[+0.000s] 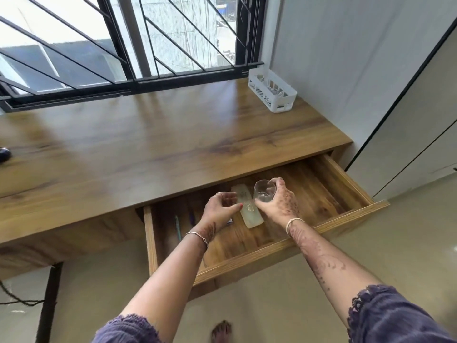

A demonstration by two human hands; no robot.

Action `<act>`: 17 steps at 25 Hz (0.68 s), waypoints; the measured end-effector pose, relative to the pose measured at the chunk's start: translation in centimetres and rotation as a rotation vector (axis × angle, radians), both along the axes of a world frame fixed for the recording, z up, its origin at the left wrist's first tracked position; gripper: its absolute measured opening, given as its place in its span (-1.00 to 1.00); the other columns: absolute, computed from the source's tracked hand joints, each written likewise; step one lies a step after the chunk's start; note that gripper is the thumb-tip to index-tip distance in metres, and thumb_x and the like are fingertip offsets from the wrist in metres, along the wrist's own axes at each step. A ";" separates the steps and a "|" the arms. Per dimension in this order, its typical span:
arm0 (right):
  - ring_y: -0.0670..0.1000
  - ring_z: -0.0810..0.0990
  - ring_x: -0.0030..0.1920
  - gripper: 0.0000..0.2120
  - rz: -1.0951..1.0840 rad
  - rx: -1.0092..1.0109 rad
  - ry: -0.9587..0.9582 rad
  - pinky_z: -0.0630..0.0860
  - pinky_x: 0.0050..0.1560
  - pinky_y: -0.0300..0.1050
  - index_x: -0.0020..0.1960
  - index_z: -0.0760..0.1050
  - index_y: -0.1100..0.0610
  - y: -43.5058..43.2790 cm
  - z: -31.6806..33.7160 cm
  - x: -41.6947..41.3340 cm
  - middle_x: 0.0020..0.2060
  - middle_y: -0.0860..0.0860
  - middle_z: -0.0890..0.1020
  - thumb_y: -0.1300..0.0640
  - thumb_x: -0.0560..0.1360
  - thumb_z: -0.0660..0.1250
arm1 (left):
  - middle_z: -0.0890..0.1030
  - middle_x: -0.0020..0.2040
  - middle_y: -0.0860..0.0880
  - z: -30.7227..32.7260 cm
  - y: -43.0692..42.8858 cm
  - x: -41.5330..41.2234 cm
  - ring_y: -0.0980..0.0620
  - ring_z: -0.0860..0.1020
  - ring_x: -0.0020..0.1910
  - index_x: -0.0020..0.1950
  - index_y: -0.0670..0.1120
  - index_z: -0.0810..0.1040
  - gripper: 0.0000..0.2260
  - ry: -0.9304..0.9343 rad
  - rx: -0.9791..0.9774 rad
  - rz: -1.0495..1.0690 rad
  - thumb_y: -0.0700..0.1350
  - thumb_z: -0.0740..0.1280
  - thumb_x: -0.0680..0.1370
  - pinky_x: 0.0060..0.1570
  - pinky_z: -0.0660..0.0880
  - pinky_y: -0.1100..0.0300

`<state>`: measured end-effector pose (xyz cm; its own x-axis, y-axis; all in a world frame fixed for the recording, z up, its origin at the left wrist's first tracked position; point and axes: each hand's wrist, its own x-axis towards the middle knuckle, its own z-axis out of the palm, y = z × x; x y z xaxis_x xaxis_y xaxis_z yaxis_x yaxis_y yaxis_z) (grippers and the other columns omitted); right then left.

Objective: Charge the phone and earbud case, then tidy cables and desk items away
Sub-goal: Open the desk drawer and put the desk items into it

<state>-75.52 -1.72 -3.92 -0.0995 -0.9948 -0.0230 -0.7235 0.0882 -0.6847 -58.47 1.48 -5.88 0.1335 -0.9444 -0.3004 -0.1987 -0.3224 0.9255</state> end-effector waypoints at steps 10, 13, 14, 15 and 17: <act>0.19 0.55 0.20 -0.33 -0.108 0.146 0.024 0.48 0.11 -0.09 0.29 0.32 0.12 -4.7 -3.8 -0.6 0.15 0.15 0.59 0.01 0.29 0.54 | 0.69 -0.08 0.06 -4.3 -1.8 1.6 0.12 0.64 -0.02 -0.14 0.09 0.58 -0.86 -0.081 0.103 0.064 -0.13 0.45 0.41 0.13 0.57 0.07; 0.21 0.51 0.25 -0.25 -0.116 0.191 0.039 0.46 0.17 -0.06 0.37 0.26 0.17 -5.1 -4.4 -0.3 0.21 0.19 0.55 0.02 0.31 0.54 | 0.69 -0.10 0.05 -4.4 -2.4 1.8 0.12 0.64 -0.03 -0.14 0.07 0.60 -0.87 -0.074 0.114 0.069 -0.14 0.46 0.40 0.12 0.57 0.07; 0.21 0.50 0.27 -0.22 -0.126 0.203 0.035 0.45 0.19 -0.05 0.40 0.24 0.18 -5.2 -4.6 -0.1 0.23 0.20 0.54 0.02 0.31 0.54 | 0.69 -0.10 0.04 -4.4 -2.6 1.8 0.11 0.65 -0.04 -0.13 0.06 0.60 -0.87 -0.068 0.116 0.072 -0.15 0.46 0.40 0.11 0.58 0.06; 0.21 0.49 0.28 -0.19 -0.135 0.212 0.028 0.44 0.21 -0.05 0.42 0.22 0.18 -5.2 -4.7 0.0 0.25 0.20 0.53 0.03 0.31 0.54 | 0.70 -0.10 0.03 -4.4 -2.8 1.9 0.09 0.65 -0.04 -0.13 0.05 0.61 -0.87 -0.065 0.122 0.074 -0.16 0.46 0.40 0.11 0.57 0.05; 0.22 0.46 0.30 -0.16 -0.149 0.223 0.013 0.43 0.24 -0.04 0.46 0.18 0.18 -5.2 -4.7 0.3 0.28 0.21 0.50 0.04 0.33 0.53 | 0.69 -0.09 -0.01 -4.3 -3.0 2.0 0.04 0.65 -0.04 -0.10 0.02 0.60 -0.86 -0.048 0.134 0.082 -0.19 0.45 0.41 0.11 0.57 0.06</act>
